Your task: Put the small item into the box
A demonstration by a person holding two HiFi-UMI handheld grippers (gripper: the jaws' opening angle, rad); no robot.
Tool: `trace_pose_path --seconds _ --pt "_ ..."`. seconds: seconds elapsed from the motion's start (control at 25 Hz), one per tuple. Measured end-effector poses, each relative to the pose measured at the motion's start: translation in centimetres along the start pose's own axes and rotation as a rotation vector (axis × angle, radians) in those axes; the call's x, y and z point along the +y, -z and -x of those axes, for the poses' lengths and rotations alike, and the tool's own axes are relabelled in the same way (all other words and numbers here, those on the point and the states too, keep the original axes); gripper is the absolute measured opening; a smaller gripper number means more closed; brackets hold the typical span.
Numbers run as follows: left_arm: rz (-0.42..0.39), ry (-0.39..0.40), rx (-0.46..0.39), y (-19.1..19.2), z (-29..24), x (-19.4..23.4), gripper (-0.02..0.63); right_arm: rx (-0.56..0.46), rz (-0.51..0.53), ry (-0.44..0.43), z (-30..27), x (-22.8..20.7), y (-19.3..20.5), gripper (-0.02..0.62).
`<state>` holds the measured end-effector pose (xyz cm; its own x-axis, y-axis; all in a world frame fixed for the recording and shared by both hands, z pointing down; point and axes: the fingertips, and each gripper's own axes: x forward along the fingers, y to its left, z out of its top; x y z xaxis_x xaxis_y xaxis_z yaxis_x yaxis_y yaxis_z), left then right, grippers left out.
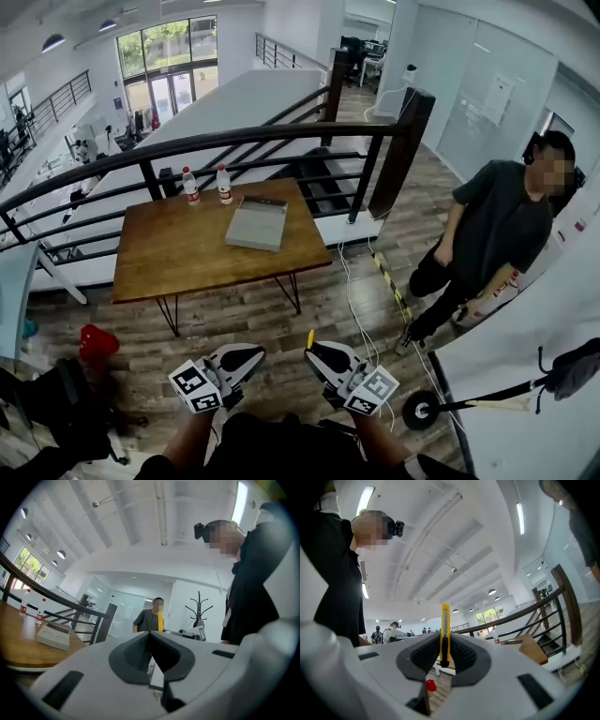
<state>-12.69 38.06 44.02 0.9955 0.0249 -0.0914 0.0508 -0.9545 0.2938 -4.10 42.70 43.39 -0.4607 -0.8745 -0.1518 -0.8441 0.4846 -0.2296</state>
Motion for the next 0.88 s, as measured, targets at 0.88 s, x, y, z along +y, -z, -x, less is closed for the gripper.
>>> trace_pose_path --seconds 0.88 --pt "0.062 -0.027 0.002 -1.5 -0.5 13.7 0.015 0.060 -0.033 0.039 -11.0 -8.8 2.0 0.072"
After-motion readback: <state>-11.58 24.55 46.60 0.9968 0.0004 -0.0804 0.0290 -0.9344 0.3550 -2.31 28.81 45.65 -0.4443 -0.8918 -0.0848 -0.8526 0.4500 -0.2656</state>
